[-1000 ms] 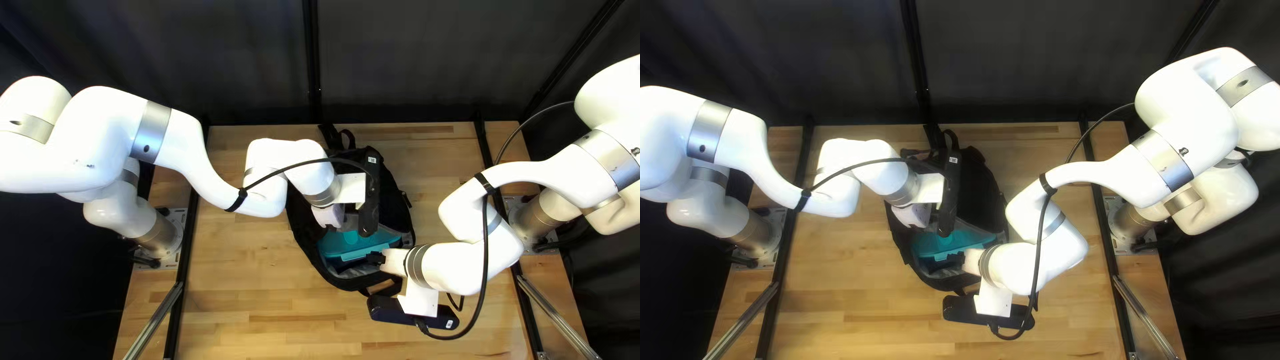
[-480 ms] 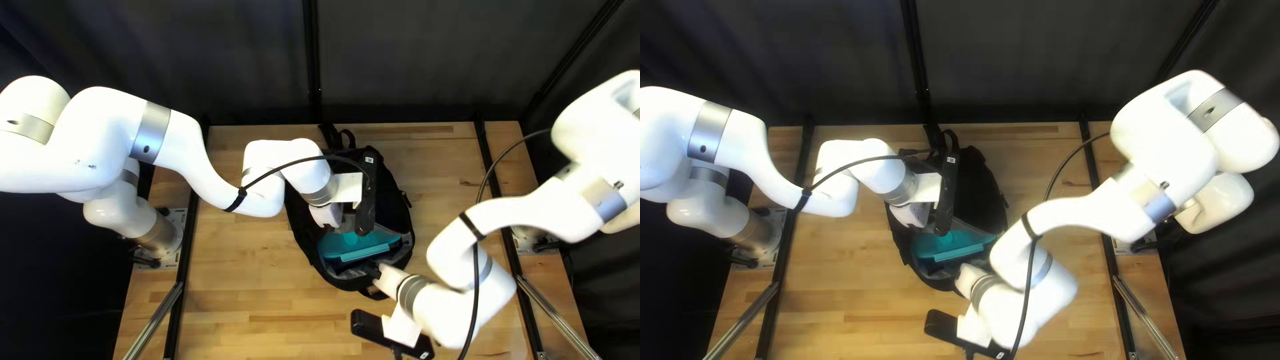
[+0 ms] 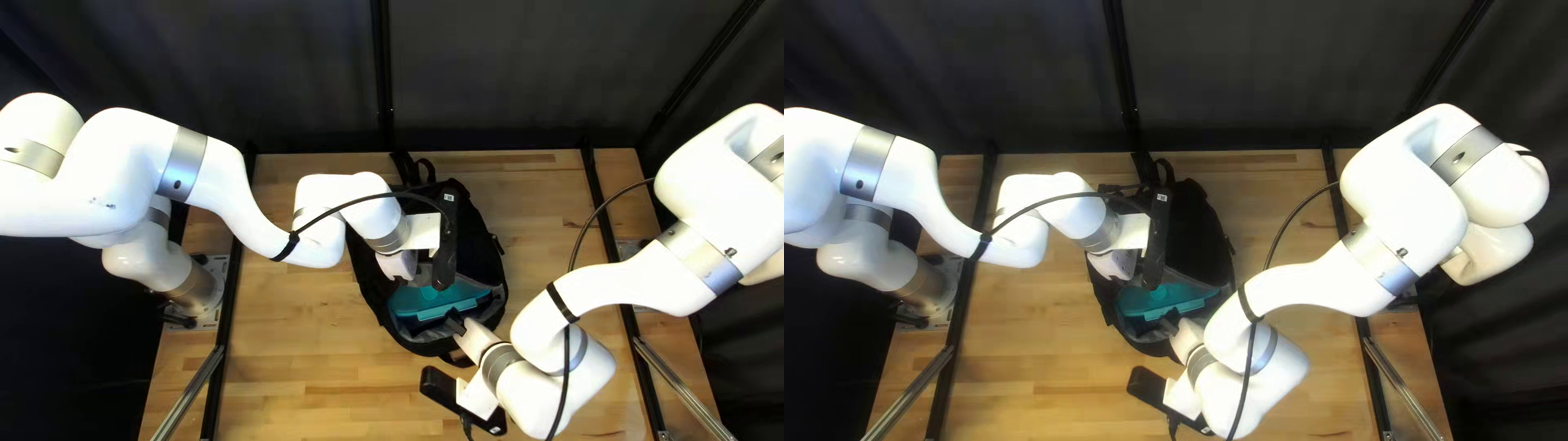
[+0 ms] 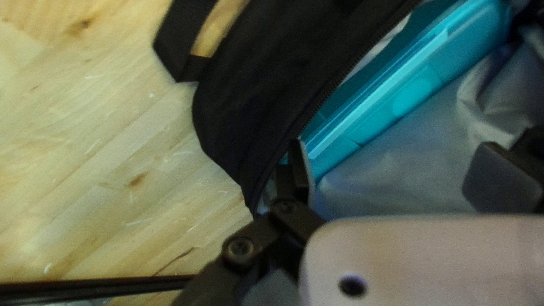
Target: Remove a lunch box from a kids backpack
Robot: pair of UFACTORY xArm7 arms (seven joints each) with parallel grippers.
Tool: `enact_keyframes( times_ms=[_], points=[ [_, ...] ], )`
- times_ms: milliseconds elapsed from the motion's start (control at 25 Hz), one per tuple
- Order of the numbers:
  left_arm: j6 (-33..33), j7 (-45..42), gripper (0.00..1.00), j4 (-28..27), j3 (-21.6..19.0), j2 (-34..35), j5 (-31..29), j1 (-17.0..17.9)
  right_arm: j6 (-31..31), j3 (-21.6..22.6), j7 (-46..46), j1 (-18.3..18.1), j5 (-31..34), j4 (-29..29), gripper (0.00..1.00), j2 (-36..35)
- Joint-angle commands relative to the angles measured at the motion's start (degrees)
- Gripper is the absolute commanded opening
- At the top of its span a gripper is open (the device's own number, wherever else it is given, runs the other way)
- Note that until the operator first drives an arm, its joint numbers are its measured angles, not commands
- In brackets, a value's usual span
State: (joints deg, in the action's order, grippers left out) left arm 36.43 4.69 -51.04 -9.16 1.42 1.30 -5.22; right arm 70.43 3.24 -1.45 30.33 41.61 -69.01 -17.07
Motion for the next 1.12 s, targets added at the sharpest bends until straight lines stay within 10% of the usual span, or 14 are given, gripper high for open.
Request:
enact_keyframes(
  times_ms=[40, 1120],
  points=[
    [-0.1, 0.0, 0.0, 0.0, 0.0, -0.1, 0.0, 0.0, 1.4, -0.7, -3.3, 0.7, 1.8, -1.1, 1.0, -1.4],
    [-0.7, -0.1, 0.0, 0.9, 0.0, 0.4, 0.2, 0.0, -11.1, -4.5, -23.5, -0.9, 9.6, 9.5, 0.86, -0.5]
  ],
)
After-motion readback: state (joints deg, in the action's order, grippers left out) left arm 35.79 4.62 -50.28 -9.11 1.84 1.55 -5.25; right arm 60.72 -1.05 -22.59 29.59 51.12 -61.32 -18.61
